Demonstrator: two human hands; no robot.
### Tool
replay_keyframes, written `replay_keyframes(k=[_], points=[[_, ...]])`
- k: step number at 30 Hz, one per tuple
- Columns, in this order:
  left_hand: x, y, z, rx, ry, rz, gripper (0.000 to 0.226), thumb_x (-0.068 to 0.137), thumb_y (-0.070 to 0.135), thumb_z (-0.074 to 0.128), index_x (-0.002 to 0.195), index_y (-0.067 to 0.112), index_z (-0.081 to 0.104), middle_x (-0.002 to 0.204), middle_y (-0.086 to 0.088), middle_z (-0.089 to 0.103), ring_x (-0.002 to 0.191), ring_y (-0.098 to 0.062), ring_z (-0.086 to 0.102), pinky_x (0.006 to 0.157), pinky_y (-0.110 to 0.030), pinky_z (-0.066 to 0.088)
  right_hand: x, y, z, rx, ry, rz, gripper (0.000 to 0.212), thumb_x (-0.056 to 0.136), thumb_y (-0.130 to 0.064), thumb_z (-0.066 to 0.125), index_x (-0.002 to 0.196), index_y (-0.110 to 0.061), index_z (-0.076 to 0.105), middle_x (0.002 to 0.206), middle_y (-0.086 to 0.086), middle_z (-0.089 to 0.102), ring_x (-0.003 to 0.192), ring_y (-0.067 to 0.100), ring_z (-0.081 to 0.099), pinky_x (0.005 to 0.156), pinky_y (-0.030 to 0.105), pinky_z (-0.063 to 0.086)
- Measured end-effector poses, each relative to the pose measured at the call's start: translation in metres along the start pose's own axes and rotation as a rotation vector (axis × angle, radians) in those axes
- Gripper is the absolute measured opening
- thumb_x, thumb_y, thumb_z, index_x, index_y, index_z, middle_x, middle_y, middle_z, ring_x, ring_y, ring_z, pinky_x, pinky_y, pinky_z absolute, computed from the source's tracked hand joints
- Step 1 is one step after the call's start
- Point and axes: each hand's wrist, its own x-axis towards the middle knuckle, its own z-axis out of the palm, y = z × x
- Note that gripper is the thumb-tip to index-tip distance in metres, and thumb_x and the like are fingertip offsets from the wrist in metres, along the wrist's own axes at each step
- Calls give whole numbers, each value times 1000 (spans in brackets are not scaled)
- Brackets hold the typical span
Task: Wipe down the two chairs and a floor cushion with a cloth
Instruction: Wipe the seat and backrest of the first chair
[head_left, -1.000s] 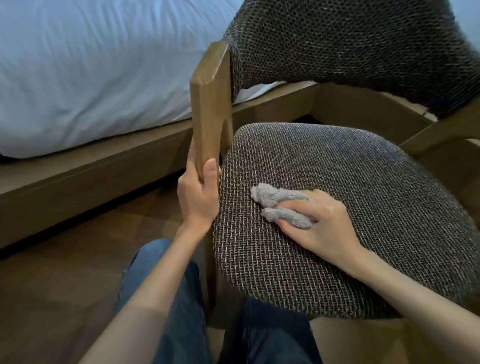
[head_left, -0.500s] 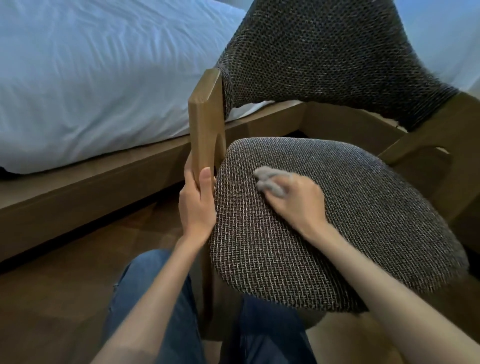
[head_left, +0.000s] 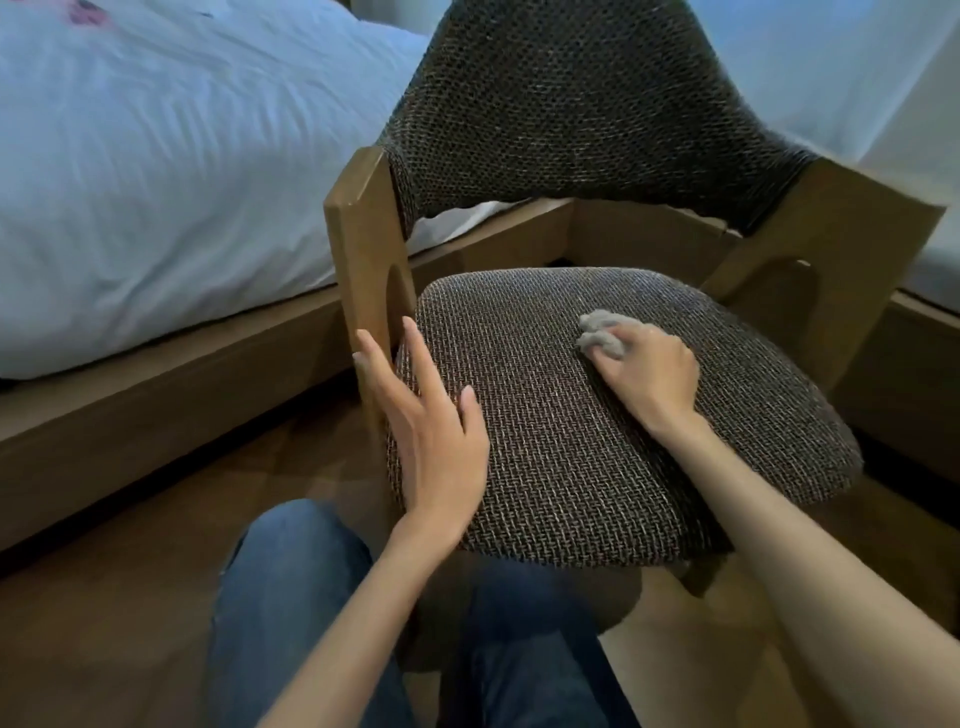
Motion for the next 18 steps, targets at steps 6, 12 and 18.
replay_keyframes(k=[6,12,18], points=[[-3,5,27,503,-439,230,55,101,32,35,152,23,16,161,-8,-2,147,-28,-12,119,-49,-3,-89,-5,-30,99,-11,-189,22,82,-48,64,96,-33,72,91,-5,71,75,18,62,61,25,47],[14,20,57,633,-670,234,50,102,41,20,151,31,21,160,-4,12,147,-32,0,114,-55,-8,-58,110,-70,-48,210,157,27,85,-40,66,103,-21,74,104,10,70,90,34,64,70,39,52],[28,22,82,665,-725,226,51,101,45,17,151,35,18,161,-1,10,147,-32,-1,114,-57,-9,-84,80,-62,-19,272,166,17,84,-39,69,94,-27,75,95,0,72,76,27,62,63,29,46]])
